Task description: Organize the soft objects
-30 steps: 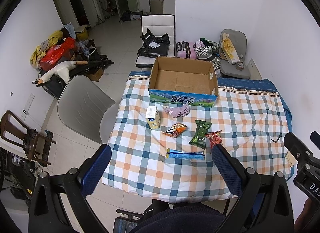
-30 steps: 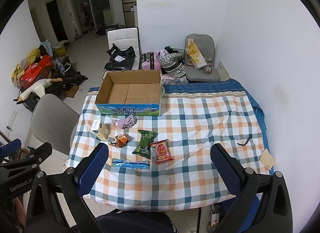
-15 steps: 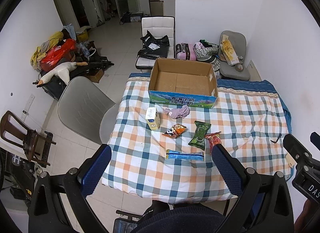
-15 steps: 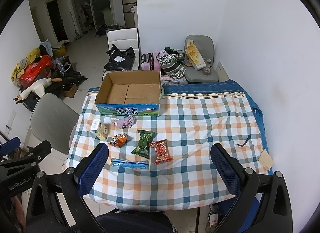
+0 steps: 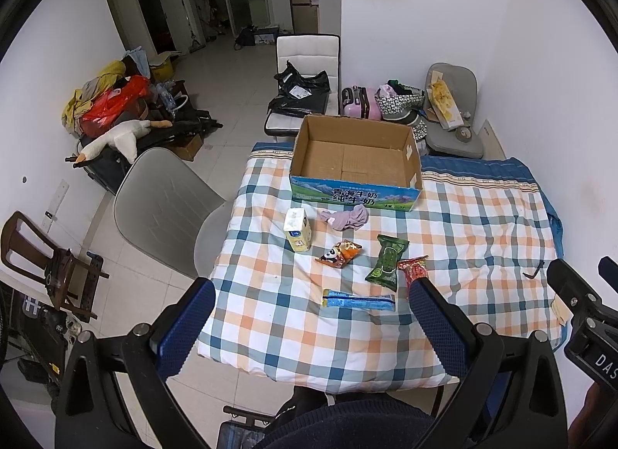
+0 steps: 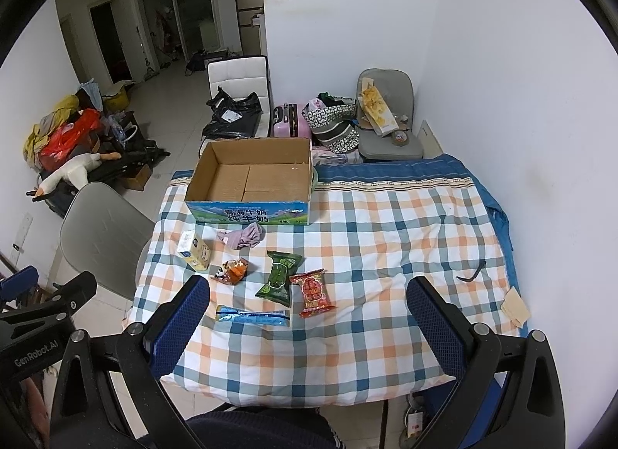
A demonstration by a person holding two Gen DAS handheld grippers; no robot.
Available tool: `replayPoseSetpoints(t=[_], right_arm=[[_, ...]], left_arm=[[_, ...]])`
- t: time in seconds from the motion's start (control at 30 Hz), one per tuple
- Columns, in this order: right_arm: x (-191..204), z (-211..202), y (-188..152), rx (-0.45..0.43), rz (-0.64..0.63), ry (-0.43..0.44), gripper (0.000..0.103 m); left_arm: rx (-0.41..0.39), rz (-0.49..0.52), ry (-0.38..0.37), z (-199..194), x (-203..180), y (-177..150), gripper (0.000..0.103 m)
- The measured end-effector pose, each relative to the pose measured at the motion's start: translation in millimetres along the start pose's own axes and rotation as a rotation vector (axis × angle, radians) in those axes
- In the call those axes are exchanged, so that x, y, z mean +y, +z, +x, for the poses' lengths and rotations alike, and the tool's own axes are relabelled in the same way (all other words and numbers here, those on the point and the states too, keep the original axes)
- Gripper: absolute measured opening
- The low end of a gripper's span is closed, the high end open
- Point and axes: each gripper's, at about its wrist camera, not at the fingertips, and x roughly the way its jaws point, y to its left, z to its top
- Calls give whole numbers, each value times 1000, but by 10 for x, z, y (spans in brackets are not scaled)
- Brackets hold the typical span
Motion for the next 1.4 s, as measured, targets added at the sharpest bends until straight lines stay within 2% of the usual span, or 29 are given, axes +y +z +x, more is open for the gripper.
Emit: replayPoseSetpoints(t=[0.77,0.87,0.97,1.07,1.13,1.27,1.4], right_arm=[[22,6,-29,-3,1,2,103],[-31,127,34,27,17,9,103],[-89,401,126,80,34,3,103],[-148,844,188,149,59,-6,103],[-210,1224,200,211,79,-16,103],[-283,2111,12,320,80,-12,103],[-344,2964,-147,434,88,-6,103]], left_arm=[[-6,-3,-4,-3,-19,0,103],[-1,6,-3,94,-54,96,103],[28,-5,-6,360,-47,219,103],[64,-35,-4,728,13,314,103],[87,-46,-4,1000,41,389,103],[146,-43,2,1574,56,441,103],[223,-13,-20,2164,-80,413,103]])
